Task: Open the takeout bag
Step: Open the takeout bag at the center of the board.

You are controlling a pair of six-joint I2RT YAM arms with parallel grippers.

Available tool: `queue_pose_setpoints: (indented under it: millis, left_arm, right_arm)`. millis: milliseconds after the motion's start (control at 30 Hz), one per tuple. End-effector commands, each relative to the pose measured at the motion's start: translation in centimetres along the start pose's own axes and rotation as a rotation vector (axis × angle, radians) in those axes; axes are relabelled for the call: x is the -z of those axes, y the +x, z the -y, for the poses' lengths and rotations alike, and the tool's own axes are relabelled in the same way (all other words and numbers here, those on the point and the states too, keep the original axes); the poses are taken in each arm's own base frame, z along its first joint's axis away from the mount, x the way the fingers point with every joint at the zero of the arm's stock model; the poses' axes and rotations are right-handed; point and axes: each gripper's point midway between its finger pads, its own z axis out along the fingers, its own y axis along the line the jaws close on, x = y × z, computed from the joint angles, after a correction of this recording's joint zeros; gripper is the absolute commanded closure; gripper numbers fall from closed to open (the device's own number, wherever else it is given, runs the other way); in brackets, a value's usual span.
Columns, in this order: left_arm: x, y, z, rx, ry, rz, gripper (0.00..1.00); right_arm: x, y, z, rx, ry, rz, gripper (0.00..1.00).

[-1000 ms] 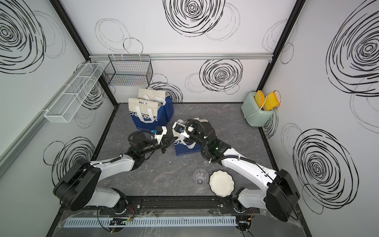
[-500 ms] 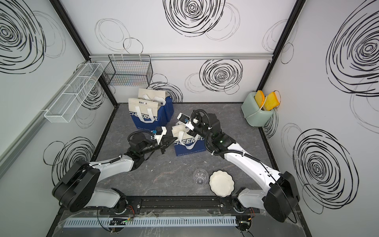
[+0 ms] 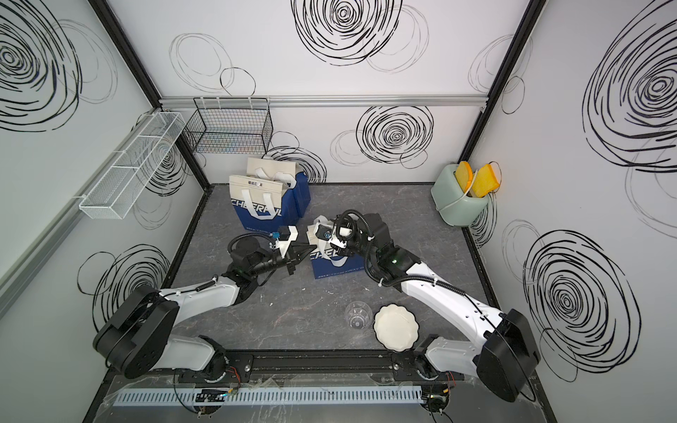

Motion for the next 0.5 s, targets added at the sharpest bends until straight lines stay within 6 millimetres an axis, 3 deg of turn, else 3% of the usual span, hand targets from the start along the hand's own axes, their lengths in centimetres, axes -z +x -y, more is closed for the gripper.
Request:
queue_pose_setpoints:
  millis: [0, 100, 467]
  left_arm:
    - [0.5, -1.5, 0.8, -0.049, 0.029, 0.048, 1.0]
    - [0.5, -1.5, 0.8, -0.051, 0.028, 0.049, 1.0]
    - [0.5, -1.4, 1.0, -0.049, 0.037, 0.05, 1.0]
  right_arm:
    - [0.7, 0.1, -0.2, 0.067, 0.001, -0.004, 0.52]
    - [0.1, 1.4, -0.7, 0.099, -0.007, -0.066, 0.52]
    - [-1.2, 1.8, -1.8, 0.138, -0.011, -0.071, 0.55]
